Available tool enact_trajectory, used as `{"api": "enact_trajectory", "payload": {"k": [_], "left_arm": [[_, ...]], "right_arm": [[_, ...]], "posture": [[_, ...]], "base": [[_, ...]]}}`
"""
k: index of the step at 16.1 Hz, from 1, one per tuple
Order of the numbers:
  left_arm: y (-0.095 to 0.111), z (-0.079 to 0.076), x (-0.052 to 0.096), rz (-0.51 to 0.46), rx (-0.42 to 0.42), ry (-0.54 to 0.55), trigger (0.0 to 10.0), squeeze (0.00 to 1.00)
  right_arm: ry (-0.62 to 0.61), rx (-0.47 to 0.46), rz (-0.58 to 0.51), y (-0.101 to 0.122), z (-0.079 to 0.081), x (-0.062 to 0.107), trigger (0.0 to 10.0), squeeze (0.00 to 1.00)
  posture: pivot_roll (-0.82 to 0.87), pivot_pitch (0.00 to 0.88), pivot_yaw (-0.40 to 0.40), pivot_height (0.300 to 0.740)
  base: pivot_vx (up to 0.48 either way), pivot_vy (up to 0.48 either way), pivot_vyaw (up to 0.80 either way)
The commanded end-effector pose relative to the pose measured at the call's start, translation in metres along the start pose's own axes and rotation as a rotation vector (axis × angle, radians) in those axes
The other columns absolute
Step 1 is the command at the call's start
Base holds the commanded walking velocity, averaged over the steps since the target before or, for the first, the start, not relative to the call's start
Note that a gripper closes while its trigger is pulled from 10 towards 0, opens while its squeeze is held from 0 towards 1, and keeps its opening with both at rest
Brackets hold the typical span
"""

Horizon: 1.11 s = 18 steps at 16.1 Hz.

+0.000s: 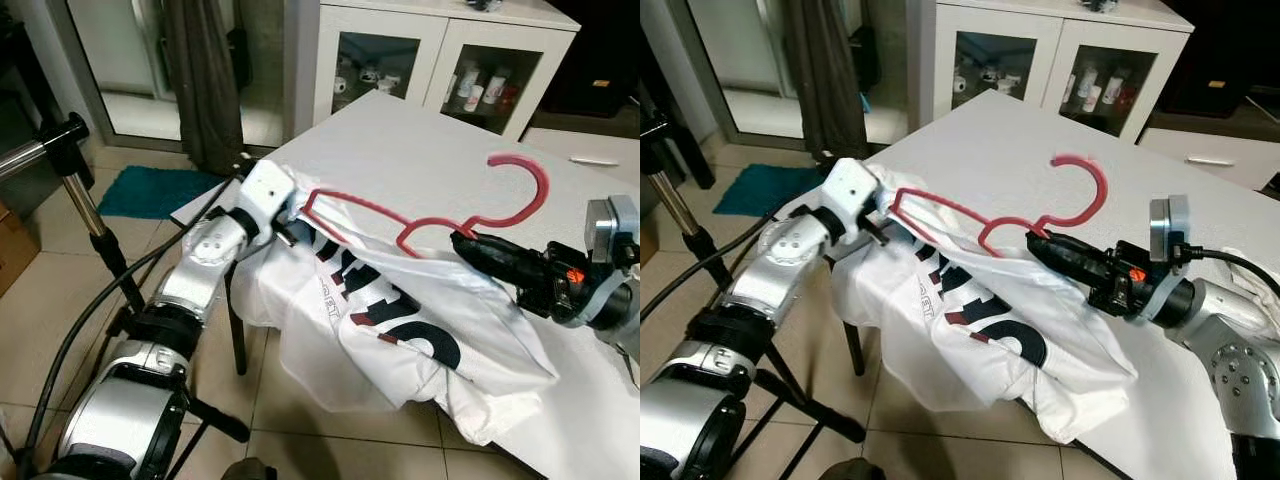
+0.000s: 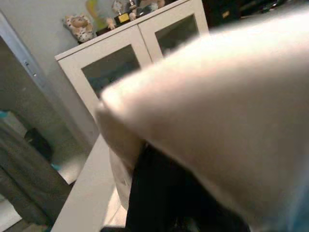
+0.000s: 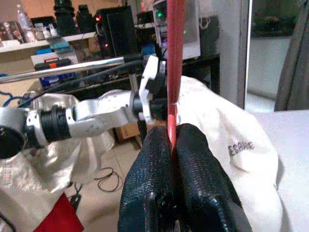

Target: Hang hanger

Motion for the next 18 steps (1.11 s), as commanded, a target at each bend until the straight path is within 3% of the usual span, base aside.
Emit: {"api": "enact_trajectory", "payload": {"k": [1,8,10,13,15,16,18], "left_arm": [[0.006,0.003,-0.003,-0.014,-0.004,0.014,10.0,0.00],[0.004,-0.014,-0.007,-0.026,0.078,0.023,10.0,0.00],[0.003,-0.019,-0.006,-0.027,0.088,0.021,10.0,0.00],[0.012,-0.024,-0.005,-0.098,0.079,0.027,10.0,0.00],[0.026,-0.025,-0.003,-0.209,0.092,0.017,10.0,0.00],[0.033,-0.025,0.001,-0.271,0.068,0.014,10.0,1.00],[0.037,-0.026,0.003,-0.295,0.029,0.005,10.0,1.00]], "right_arm": [[-0.020,0.032,-0.033,0.010,-0.003,0.002,0.0,0.00],[0.036,0.005,-0.127,0.019,0.003,-0.003,0.0,0.00],[0.042,0.014,-0.099,0.019,0.004,-0.001,0.0,0.00],[-0.082,0.075,-0.092,0.021,-0.013,0.002,0.0,0.00],[-0.156,0.107,-0.110,0.022,-0.022,-0.002,0.0,0.00],[-0.174,0.114,-0.118,0.022,-0.024,-0.004,0.0,0.00],[-0.183,0.119,-0.122,0.023,-0.025,-0.004,0.0,0.00]], "posture": [[0.05,0.000,-0.013,0.723],[0.05,0.000,-0.021,0.723],[0.04,0.000,-0.022,0.723],[0.04,0.000,-0.022,0.723],[0.04,0.000,-0.023,0.723],[0.04,0.000,-0.023,0.723],[0.05,0.000,-0.023,0.723]], "base": [[0.000,0.000,0.00],[0.000,0.000,0.00],[0.000,0.000,0.00],[0.000,0.000,0.00],[0.000,0.000,0.00],[0.000,0.000,0.00],[0.000,0.000,0.00]]}}
Point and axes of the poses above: a point about 5 cm out from each wrist's last joint towards the gripper, its own x axis pointing back from the gripper into the wrist, its own y axis along the axis of the wrist's last joint, z = x × y, the point moved 1 cm from there along -x, pointing out of the wrist towards the gripper, and after that the axes turned 2 degrees about -x, right-handed, at the moved point
